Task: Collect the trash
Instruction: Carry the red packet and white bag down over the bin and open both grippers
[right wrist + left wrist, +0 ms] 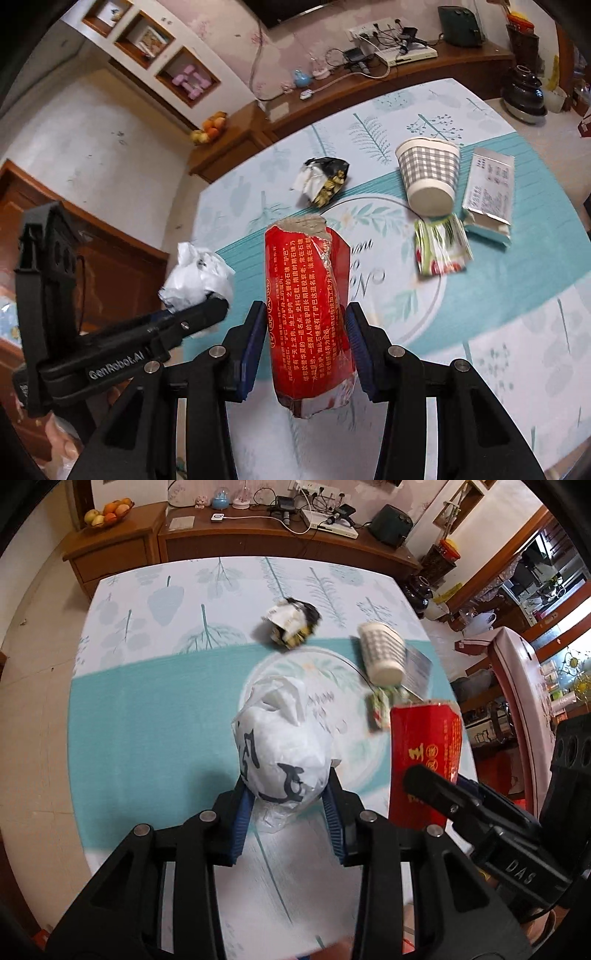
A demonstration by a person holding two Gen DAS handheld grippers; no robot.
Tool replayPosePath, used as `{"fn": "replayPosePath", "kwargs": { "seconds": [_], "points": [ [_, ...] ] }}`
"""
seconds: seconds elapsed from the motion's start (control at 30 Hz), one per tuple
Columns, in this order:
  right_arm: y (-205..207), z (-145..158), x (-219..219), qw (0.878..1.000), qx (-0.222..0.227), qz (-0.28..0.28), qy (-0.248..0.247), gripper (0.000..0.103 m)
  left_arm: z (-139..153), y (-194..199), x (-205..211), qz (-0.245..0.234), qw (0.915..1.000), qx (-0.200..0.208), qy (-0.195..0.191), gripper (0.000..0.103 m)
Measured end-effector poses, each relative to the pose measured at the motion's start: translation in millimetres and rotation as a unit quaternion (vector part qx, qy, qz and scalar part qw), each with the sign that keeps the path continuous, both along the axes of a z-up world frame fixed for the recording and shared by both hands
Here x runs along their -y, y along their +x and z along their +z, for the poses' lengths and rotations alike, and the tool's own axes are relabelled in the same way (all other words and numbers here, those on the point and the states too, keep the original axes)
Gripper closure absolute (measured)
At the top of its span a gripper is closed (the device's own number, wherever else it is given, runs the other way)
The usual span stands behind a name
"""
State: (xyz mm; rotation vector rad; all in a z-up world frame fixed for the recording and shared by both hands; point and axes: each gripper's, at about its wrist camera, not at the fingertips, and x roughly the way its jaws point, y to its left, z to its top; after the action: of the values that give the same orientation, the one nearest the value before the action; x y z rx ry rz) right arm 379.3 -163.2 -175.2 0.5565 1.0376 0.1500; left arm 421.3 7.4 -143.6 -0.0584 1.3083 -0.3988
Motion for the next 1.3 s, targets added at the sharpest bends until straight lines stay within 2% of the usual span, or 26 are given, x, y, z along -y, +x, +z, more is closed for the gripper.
{"fn": "replayPosePath", "kwargs": {
  "seconds": [0.2, 0.37, 0.5, 0.63, 0.77, 0.93, 1.1, 1.3],
  "points": [
    [-88.5, 33.3, 11.9, 0.999, 0.03, 0.032, 0.03, 0.06, 36.3, -90.8, 2.3, 0.01, 0.9997, 0.022, 0.003, 0.07],
    [-168.9, 49.3, 24.1, 0.996, 0.045, 0.065, 0.046, 0.06, 61.3, -178.4, 9.3, 0.032, 0.9984, 0.047, 0.01, 0.07],
    [-232.0, 50.1, 31.5, 0.993, 0.041, 0.096, 0.052, 0.06, 68.4, -244.5, 17.8, 0.049, 0.9973, 0.053, 0.012, 0.07],
    [-289.0, 38.0, 35.3, 0.99, 0.027, 0.13, 0.047, 0.06, 62.4, -301.3, 27.6, 0.061, 0.997, 0.045, 0.012, 0.07],
    [-334.1, 14.5, 42.6, 0.989, 0.001, 0.137, 0.053, 0.06, 46.0, -353.8, 38.7, 0.055, 0.9981, 0.019, 0.018, 0.07],
    [-382.3, -23.5, 50.9, 0.989, -0.043, 0.127, 0.059, 0.06, 15.7, -394.3, 51.8, 0.03, 0.9987, -0.006, 0.041, 0.07],
    [-408.1, -69.5, 52.9, 0.989, -0.087, 0.107, 0.059, 0.06, -27.9, -413.3, 55.9, 0.017, 0.9981, -0.016, 0.057, 0.07],
    [-419.7, -138.6, 48.8, 0.989, -0.115, 0.089, 0.029, 0.06, -105.3, -413.6, 53.6, 0.005, 0.9968, -0.036, 0.071, 0.07]
  ]
}}
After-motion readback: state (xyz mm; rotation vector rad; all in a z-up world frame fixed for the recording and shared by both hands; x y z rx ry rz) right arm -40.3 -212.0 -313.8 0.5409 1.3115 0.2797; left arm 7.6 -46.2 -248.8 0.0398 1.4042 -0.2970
